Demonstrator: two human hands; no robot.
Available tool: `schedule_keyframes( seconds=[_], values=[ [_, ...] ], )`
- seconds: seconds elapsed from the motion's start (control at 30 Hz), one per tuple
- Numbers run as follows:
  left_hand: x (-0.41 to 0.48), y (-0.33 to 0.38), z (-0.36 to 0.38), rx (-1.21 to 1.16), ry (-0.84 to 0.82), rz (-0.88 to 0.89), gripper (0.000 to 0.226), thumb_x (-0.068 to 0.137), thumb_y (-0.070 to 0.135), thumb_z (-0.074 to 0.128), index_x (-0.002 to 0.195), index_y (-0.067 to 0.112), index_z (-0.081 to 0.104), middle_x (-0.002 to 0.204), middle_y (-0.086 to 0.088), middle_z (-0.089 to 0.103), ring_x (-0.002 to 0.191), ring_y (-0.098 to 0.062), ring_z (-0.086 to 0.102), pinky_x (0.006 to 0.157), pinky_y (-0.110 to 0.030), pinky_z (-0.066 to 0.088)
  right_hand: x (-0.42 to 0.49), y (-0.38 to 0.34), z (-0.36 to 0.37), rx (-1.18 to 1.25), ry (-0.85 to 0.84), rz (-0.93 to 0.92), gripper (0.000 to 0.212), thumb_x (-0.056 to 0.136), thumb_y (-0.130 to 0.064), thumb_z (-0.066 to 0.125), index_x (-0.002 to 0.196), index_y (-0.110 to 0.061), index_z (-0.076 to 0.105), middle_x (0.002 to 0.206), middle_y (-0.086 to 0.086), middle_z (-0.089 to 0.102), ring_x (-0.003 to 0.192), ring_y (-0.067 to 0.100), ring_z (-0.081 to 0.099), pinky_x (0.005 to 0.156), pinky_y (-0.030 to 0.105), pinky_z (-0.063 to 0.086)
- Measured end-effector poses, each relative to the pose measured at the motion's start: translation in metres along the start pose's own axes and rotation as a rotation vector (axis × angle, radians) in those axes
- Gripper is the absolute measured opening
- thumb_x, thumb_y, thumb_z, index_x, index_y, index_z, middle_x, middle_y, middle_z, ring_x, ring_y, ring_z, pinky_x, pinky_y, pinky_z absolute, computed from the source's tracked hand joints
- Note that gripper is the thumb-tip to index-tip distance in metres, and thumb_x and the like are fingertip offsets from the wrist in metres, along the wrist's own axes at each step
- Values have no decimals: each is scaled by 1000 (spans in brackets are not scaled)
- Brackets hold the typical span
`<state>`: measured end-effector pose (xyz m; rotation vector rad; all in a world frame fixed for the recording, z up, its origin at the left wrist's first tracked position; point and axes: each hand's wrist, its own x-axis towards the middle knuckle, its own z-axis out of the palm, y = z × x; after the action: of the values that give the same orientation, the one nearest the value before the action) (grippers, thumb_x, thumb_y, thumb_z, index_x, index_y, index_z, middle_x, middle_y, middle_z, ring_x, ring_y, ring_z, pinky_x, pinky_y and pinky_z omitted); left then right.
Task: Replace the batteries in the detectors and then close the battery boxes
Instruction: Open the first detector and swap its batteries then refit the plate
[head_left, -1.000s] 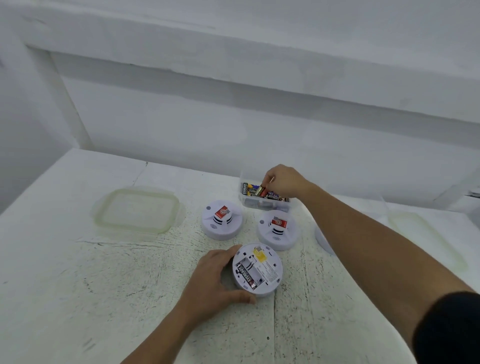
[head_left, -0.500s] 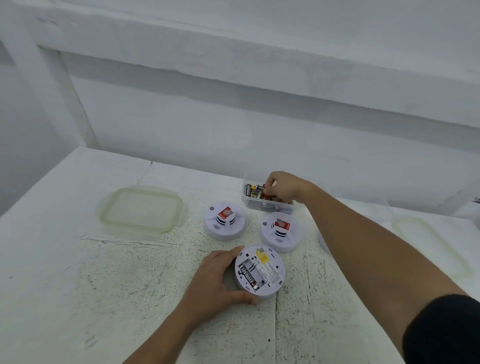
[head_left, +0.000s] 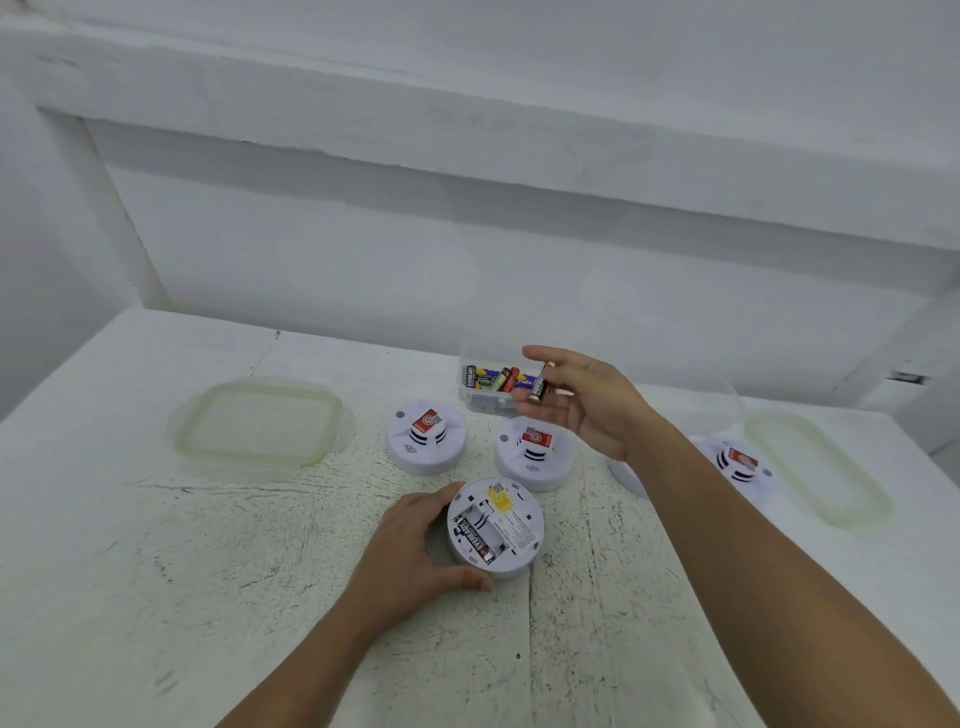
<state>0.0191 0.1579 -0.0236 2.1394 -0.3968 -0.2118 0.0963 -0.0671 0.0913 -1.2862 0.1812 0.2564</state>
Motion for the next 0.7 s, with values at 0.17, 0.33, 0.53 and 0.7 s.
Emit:
schedule_keyframes(
  seconds=[0.17, 0.33, 0.53, 0.7],
  values=[
    [0, 0, 0, 7, 8, 7, 92, 44, 64, 83, 124, 57, 38, 114, 35, 43, 111, 6, 41, 88, -14, 32, -29, 26, 11, -134, -17, 18, 14, 90, 0, 57, 103, -6, 60, 82, 14, 66, 75, 32, 70, 62, 36, 60],
    [0, 1, 1, -2, 27, 29, 89, 45, 58, 86, 122, 57, 42, 109, 35, 48, 108, 9, 42, 91, -21, 38, -41, 58, 15, -612, -21, -93, 11, 86, -16, 69, 96, -17, 65, 81, 5, 70, 77, 18, 67, 79, 39, 55],
    [1, 1, 2, -9, 42, 46, 89, 46, 55, 87, 124, 54, 46, 106, 33, 51, 104, 9, 43, 89, -21, 39, -54, 78, 21, -889, 0, -216, 13, 86, -22, 68, 98, -23, 64, 86, -12, 65, 77, -7, 60, 65, 4, 43],
    [0, -2, 3, -18, 44, 43, 91, 46, 57, 87, 128, 47, 49, 108, 31, 53, 107, 7, 44, 90, -22, 39, -56, 84, 26, -967, -43, -285, 15, 86, -19, 67, 100, -17, 65, 91, -4, 68, 80, -4, 58, 68, 5, 42]
  ],
)
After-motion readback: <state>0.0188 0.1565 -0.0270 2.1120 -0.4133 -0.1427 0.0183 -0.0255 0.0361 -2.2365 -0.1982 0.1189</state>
